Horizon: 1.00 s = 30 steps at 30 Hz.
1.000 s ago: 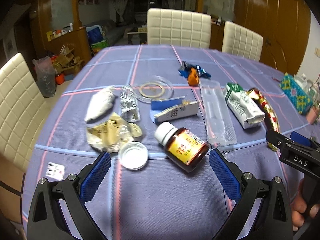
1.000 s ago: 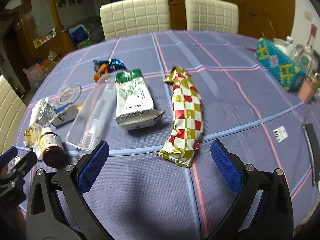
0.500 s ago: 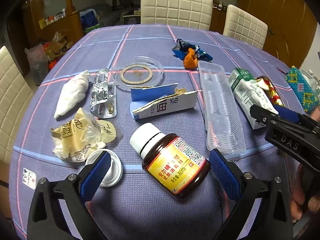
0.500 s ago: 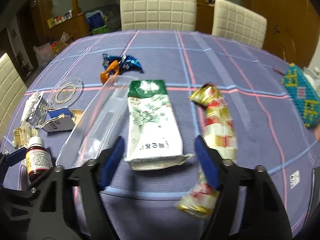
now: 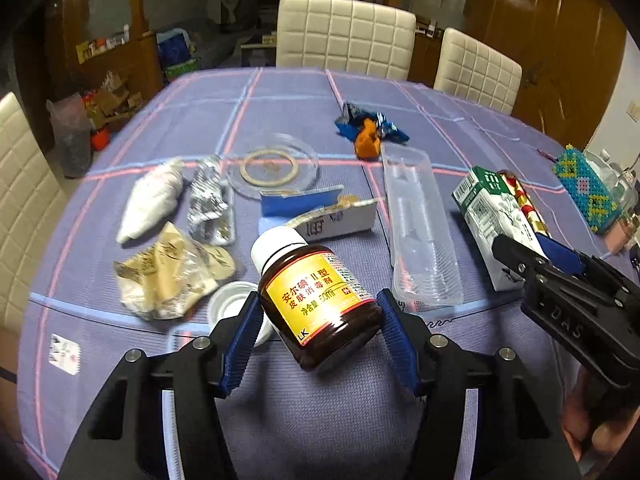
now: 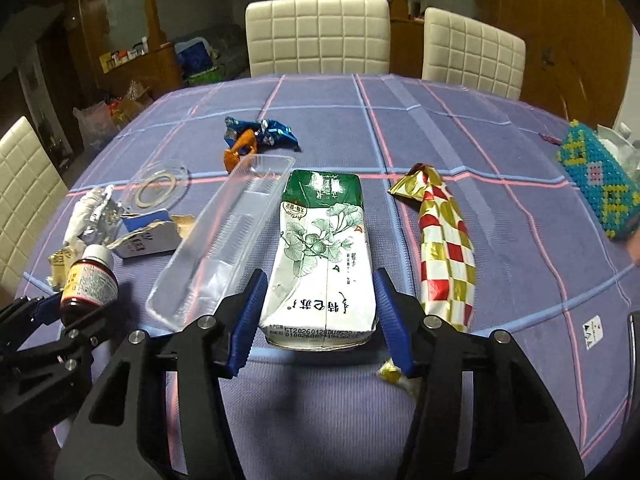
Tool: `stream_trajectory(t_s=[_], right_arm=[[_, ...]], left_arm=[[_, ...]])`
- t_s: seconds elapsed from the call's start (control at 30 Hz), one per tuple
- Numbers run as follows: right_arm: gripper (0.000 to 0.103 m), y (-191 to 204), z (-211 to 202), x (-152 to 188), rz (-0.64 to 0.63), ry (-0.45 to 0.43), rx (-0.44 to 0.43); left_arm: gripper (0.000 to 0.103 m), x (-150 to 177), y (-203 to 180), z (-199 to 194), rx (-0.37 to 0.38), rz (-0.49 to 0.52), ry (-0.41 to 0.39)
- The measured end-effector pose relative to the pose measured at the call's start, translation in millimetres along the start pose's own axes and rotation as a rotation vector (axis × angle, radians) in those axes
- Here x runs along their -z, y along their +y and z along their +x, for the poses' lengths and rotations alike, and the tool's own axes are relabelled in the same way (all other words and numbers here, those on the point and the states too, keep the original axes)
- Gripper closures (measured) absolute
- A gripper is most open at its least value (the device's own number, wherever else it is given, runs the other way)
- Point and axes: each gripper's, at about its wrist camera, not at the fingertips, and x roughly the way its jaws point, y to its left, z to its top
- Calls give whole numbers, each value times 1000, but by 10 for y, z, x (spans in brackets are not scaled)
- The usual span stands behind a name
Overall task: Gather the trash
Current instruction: 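Grasp the brown medicine bottle with the left tool while the right tool grasps the milk carton, then carry both items to the clear bin and open both tools to drop them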
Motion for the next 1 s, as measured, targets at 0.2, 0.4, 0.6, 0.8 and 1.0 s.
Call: stream_trajectory(t_s=[0.2,0.4,0.6,0.8,1.0], right_arm=[[48,66,-272,1,-6,-62,-13],[48,235,-517,31,-35,-100,-30],[48,512,-722,88,-93,-119,-59],[48,884,-827,122,-158,-120,-93],[48,1325,-836,129,-227,-109,-137]], left_arm=[[46,-20,26,-271,-7,-1,-63],[46,22,163,-516,-5,-25,-106],[46,114,373,-736,-18,-50,-143],[46,229,617,-939,-47,-74,-184],[46,290,1017,-1020,-107,-131,-201]])
